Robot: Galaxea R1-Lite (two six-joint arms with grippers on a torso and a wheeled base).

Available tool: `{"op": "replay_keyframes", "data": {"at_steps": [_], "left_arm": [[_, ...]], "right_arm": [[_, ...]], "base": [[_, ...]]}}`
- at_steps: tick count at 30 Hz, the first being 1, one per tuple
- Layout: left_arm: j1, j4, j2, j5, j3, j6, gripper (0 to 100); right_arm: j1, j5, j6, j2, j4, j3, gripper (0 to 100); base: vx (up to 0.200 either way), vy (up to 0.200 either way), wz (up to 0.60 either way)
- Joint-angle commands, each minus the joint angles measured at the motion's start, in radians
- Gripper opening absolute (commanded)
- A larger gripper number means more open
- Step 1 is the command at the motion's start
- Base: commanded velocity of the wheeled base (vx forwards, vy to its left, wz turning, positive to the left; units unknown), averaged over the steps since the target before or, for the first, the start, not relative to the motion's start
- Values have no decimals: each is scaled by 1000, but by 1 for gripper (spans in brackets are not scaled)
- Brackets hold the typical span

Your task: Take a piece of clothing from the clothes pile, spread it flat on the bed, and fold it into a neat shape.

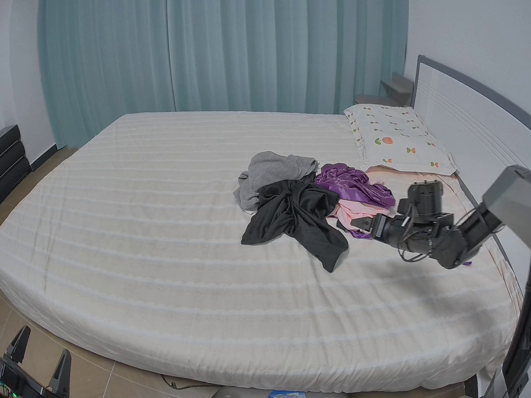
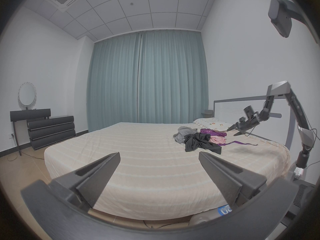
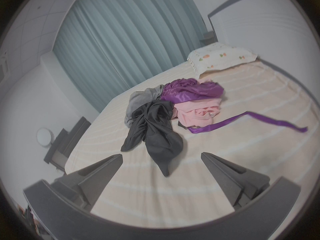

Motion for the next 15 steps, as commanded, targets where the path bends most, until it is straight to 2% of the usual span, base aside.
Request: {"op": "replay_keyframes", "data": {"at_steps": [1,9,15], "left_arm": [[0,0,-9,0,18,0,100],[0,0,-9,0,18,0,100],[0,0,-9,0,18,0,100]], "right_arm": [[73,-35,167,406,4,-334,100],[86,-38,235,449,116,-467,100],[96,-48,244,475,133,-496,100]], "base": [[0,0,0],[0,0,0],[0,0,0]]}}
